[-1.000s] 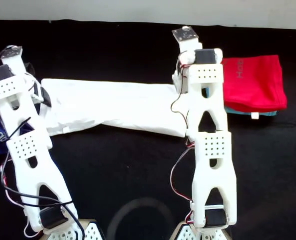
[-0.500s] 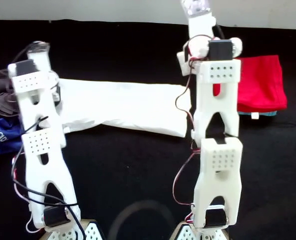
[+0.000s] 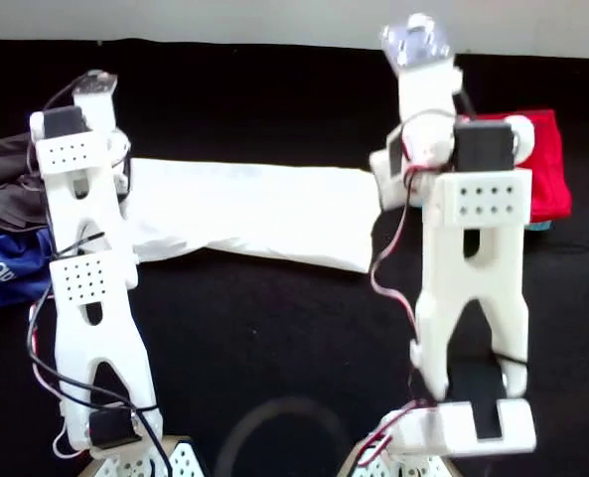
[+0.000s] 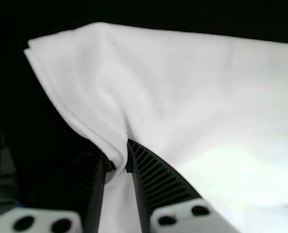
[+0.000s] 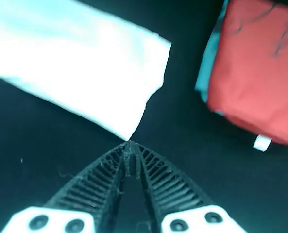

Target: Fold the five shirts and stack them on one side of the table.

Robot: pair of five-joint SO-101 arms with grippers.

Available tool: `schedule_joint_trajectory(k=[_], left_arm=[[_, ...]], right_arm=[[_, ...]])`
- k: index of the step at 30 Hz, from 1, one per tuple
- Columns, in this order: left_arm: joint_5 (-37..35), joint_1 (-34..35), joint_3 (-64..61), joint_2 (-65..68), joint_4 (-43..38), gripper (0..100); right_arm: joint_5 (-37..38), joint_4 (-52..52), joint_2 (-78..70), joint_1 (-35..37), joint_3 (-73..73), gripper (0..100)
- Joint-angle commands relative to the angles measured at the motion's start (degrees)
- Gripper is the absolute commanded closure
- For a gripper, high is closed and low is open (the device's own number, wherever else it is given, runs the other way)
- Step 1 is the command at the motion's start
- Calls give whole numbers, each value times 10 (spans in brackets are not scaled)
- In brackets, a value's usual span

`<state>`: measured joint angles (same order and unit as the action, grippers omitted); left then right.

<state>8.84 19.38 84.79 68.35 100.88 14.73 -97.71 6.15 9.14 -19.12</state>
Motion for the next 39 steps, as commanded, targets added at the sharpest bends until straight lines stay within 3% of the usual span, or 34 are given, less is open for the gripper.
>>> schedule_joint_trajectory(k=[1,8,16,28,31,39], left_arm=[[-4,-17,-60,-134,5,992],[-1,-102,-284,-324,3,992],[0,-272,-312,-386,-12,992],[-3,-447,-312,-327,-193,992],[-3,-461,-312,-287,-234,992],[-3,-468,-312,-241,-306,988]], right_arm=[[3,69,97,-40,197,992],[6,263,276,-96,545,992],[6,413,378,-153,815,992],[3,598,451,-179,1043,992],[3,646,471,-180,1093,992],[3,647,506,-177,1105,992]])
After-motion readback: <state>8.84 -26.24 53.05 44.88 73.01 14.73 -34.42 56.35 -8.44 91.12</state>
